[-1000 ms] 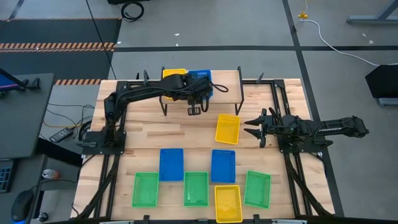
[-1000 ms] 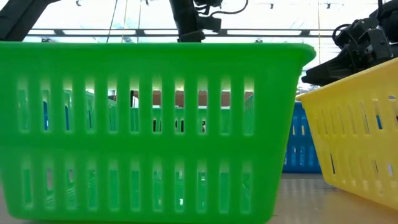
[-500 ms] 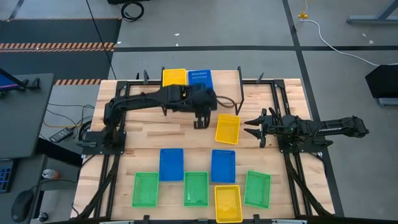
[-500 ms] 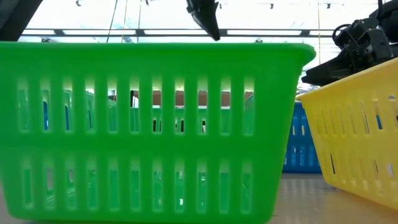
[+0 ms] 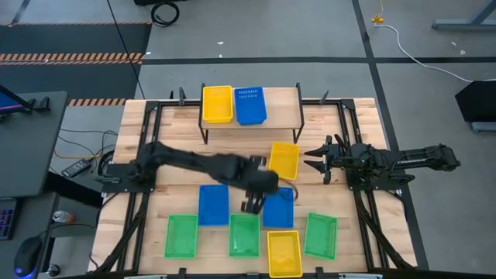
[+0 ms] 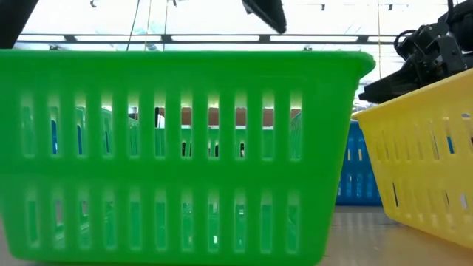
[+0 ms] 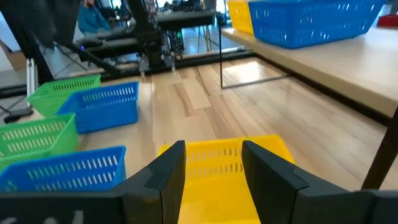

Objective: Stack baskets on shelf by color
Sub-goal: Put the middle green basket on the shelf

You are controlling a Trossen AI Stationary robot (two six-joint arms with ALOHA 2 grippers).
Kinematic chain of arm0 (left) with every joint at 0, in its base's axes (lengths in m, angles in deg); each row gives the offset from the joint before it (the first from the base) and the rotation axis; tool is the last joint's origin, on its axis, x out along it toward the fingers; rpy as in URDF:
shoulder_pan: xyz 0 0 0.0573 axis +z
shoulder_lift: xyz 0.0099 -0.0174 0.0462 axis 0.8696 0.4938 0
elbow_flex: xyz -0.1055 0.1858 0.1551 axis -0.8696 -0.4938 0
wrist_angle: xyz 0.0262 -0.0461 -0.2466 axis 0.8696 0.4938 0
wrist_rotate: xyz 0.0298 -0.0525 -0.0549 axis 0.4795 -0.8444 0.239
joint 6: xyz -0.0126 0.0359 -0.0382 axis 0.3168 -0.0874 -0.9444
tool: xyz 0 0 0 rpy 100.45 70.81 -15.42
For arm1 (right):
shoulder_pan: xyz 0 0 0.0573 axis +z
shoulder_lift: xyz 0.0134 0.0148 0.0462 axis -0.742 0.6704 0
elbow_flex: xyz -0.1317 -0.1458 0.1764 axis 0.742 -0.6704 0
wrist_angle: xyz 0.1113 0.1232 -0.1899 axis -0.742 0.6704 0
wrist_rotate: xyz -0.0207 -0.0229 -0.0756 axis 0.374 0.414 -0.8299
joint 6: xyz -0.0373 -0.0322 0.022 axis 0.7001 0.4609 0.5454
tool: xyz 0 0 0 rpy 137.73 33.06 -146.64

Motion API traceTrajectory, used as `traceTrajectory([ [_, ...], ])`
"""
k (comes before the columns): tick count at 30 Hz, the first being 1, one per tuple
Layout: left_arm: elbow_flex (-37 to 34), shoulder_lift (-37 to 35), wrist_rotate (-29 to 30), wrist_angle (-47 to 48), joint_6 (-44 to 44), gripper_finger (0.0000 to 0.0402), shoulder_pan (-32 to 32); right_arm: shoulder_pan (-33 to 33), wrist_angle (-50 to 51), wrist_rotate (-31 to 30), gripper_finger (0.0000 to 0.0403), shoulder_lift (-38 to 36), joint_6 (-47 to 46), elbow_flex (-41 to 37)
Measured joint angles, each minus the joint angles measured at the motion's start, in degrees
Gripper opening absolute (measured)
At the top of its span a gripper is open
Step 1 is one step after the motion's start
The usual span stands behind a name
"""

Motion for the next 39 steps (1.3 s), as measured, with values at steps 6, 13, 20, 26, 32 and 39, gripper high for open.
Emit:
traceTrajectory([
  [6,-0.05,2.68,-3.01,4.87,-8.43,0.01,-4.37,0.0,-0.34,-0.13,0.0165,1.09,-0.27,0.0],
  [13,0.0,3.06,-10.08,6.11,-20.66,0.01,-10.0,0.01,0.1,0.13,0.0165,1.86,-2.56,0.0],
  [20,0.04,5.58,-6.98,4.67,-25.07,0.0099,-14.56,0.01,1.76,2.22,0.0165,2.78,-4.91,0.0],
  [26,0.02,10.38,-4.12,6.41,-25.92,0.0097,-14.58,0.01,1.23,2.29,0.0165,3.92,-4.45,0.0],
  [32,-0.02,12.3,1.85,11.91,-26.29,0.0101,-13.17,0.01,1.47,1.97,0.0165,4.11,-4.74,0.0],
  [39,0.0,12.48,-2.24,10.28,-26.27,0.0103,-11.4,0.01,1.59,1.78,0.0165,4.11,-4.43,0.0],
])
